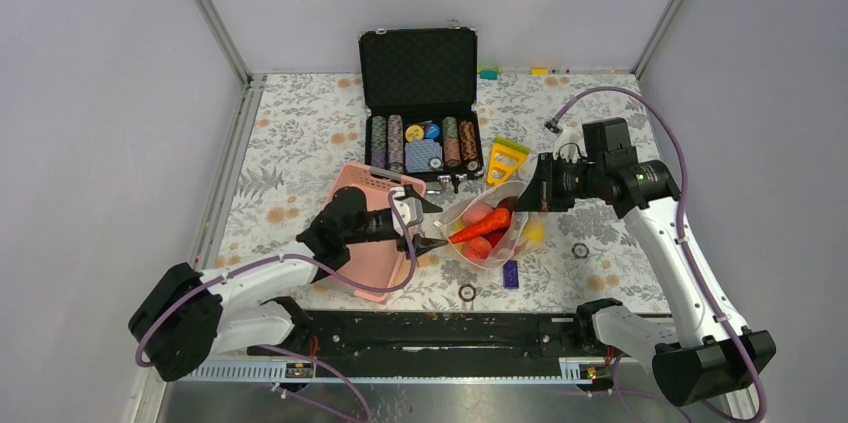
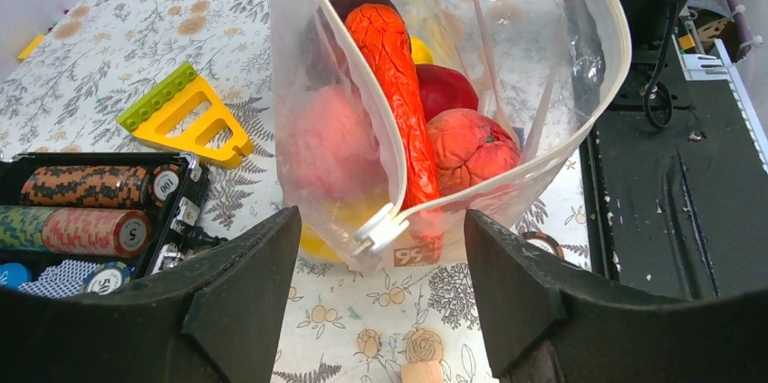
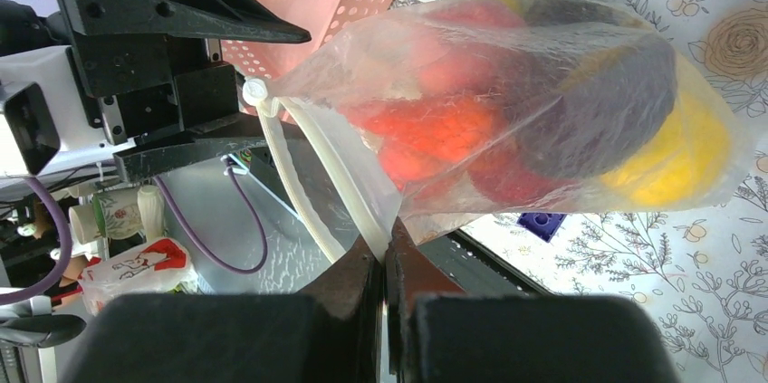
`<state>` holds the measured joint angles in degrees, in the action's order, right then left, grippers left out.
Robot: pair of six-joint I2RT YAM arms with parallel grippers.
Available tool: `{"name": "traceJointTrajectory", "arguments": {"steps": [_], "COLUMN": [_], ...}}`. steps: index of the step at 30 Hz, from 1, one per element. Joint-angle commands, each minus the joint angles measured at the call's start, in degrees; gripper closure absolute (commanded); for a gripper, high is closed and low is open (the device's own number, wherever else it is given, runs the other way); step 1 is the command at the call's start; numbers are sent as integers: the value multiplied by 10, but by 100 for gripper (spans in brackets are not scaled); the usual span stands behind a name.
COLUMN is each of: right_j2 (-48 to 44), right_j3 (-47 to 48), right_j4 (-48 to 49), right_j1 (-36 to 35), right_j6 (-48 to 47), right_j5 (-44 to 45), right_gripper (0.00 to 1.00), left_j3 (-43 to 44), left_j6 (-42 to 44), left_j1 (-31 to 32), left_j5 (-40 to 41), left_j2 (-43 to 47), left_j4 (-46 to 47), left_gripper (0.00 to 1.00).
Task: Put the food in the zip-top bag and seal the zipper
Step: Zip the zipper food storage bag at the center of the board.
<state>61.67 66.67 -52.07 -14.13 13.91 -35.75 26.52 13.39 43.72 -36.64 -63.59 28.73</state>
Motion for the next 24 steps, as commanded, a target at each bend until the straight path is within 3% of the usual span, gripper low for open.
{"name": "traceJointTrajectory", "arguments": {"steps": [1, 13, 24], "right_j2": [0, 14, 19], "right_j3": [3, 0, -5], "right_j4": [0, 0, 2], "right_j1": [19, 42, 47], "right_j6": [1, 2, 7], "right_j5": [-23, -22, -32], "right_gripper": [100, 100, 100], "left_j3": [-17, 10, 52], "left_j6": [-31, -44, -65], "left_j1": [-9, -13, -14], "left_j5": [-48, -120, -135], "left_j2": [-29, -87, -139], "left_j4": [121, 163, 173], "left_gripper": [33, 47, 48]}}
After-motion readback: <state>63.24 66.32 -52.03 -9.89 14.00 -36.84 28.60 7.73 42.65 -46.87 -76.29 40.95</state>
